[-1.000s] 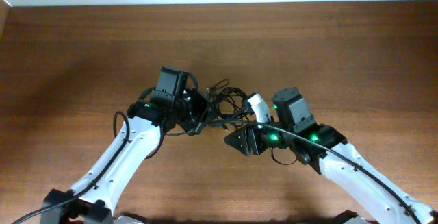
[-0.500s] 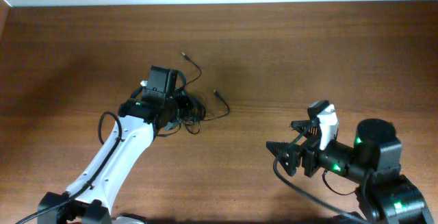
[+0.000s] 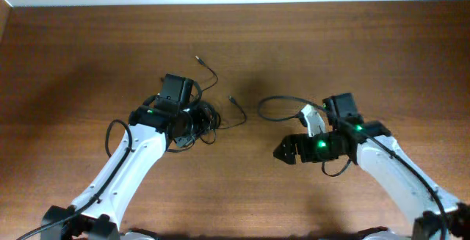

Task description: Untangle cables

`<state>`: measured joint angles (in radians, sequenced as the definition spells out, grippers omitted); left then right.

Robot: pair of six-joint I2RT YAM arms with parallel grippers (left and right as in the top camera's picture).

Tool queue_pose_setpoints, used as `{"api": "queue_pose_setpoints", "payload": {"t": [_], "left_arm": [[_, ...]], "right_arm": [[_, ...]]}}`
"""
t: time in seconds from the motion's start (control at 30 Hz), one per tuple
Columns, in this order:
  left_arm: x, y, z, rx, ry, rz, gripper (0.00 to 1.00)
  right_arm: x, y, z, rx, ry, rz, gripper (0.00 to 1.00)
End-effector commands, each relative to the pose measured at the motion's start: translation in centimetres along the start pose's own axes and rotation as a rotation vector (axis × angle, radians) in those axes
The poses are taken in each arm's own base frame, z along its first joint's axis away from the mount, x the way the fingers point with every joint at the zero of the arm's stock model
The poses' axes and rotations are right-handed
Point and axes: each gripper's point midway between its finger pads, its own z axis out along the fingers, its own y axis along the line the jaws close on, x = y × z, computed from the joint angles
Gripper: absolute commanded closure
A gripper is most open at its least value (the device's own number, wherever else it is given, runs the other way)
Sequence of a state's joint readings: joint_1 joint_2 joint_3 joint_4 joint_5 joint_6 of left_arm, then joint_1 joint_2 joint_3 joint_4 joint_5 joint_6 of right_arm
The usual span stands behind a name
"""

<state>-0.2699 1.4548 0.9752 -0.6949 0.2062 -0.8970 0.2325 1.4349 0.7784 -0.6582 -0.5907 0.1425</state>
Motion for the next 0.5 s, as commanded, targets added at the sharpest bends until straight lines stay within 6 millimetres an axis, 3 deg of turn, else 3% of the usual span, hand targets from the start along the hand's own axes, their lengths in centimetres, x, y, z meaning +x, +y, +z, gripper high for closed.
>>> {"api": "queue_pose_setpoints", "payload": {"t": [0.0, 0.1, 0.17, 0.23, 0.27, 0.4, 0.47], "left_arm": [[-0.1, -0.4, -0.5, 0.013, -0.011, 0.018, 1.00], [-0.4, -0.2, -0.5, 0.002, -0.030, 0.019, 1.00], [-0.2, -0.4, -0.5, 0.012, -0.018, 0.018, 1.00], [-0.2, -0.4, -0.5, 0.012, -0.018, 0.018, 1.00], [-0.1, -0.5, -0.5, 0.016, -0.012, 0.015, 1.00], [0.0, -0.5, -0.5, 0.021, -0.005, 0.015, 1.00], [0.6, -0.8, -0.4, 0.024, 0.009, 0.030, 1.00]], "right_arm": [[-0.8, -1.4, -1.3, 0.128, -0.071, -0.041, 0.02], [-2.3, 0.5, -5.5, 0.173, -0.255, -0.137, 0.02], [-2.7, 3.1, -9.4, 0.148, -0.411, -0.220, 0.02], [-2.4, 5.4, -12.7, 0.126, -0.547, -0.292, 0.02], [-1.6, 7.2, -15.7, 0.105, -0.666, -0.355, 0.02], [0.1, 9.4, -19.3, 0.078, -0.818, -0.436, 0.02], [0.2, 9.5, -19.5, 0.076, -0.827, -0.441, 0.02]]}}
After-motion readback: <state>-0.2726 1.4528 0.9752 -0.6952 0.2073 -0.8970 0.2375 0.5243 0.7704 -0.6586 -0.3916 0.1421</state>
